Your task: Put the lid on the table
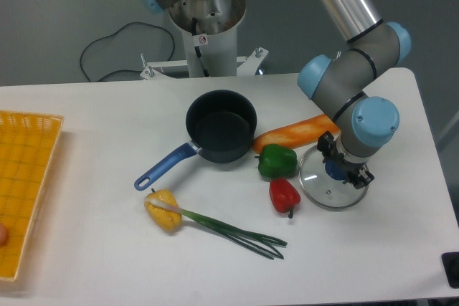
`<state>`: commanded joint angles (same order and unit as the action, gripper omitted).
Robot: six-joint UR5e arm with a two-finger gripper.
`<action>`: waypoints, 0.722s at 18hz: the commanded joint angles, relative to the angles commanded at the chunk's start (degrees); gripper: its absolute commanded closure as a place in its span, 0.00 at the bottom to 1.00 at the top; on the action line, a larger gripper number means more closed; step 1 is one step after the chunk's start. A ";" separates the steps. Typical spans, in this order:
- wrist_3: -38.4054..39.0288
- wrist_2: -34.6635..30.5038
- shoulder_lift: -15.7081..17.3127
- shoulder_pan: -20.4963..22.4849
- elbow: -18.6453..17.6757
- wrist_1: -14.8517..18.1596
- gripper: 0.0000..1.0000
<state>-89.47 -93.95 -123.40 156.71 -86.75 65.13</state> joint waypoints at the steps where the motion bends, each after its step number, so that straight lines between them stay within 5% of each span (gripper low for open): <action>1: 0.09 0.00 0.00 0.00 -0.09 -0.18 0.43; 4: 0.00 0.00 0.00 0.00 -0.18 -0.18 0.43; 6: -0.17 0.00 0.00 0.00 -0.18 -0.27 0.31; 13: -0.26 0.00 0.09 0.00 0.09 -0.27 0.20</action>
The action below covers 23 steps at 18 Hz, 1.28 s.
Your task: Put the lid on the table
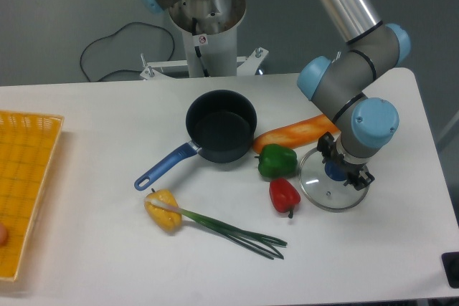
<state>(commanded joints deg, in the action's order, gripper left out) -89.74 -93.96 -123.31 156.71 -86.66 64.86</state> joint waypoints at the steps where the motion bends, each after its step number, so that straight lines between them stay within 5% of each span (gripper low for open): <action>1: -0.09 0.09 0.00 0.00 0.09 0.00 0.16; 5: -0.09 0.09 0.44 0.00 0.26 0.09 0.00; 23: 0.70 -0.44 8.78 -4.30 0.79 0.52 0.00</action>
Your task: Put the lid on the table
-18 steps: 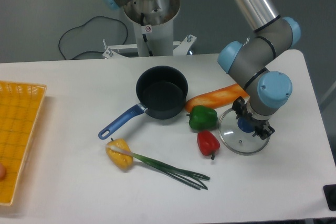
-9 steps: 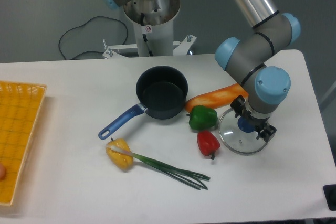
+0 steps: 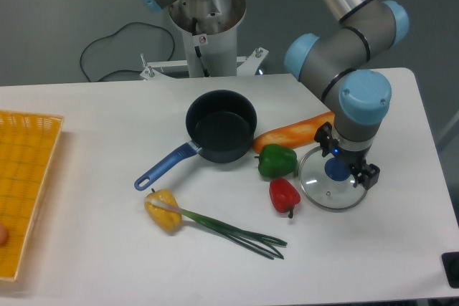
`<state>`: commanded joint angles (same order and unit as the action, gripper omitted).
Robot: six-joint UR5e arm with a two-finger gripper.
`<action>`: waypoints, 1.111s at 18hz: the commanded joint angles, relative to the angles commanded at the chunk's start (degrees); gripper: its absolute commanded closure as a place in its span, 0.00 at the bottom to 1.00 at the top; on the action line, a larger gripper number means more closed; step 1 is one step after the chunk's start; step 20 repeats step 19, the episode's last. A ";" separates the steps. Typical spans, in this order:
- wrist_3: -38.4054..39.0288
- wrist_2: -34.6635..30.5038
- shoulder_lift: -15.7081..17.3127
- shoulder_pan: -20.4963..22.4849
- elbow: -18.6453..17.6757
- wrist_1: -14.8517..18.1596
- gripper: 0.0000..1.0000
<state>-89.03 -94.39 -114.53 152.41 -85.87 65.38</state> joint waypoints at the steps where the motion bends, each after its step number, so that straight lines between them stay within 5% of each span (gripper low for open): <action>1: 0.00 0.00 0.79 -0.35 -0.26 0.96 0.00; 11: 0.18 0.70 8.09 -5.01 -3.16 8.70 0.00; 20: 0.26 1.14 8.97 -5.02 -3.52 11.26 0.00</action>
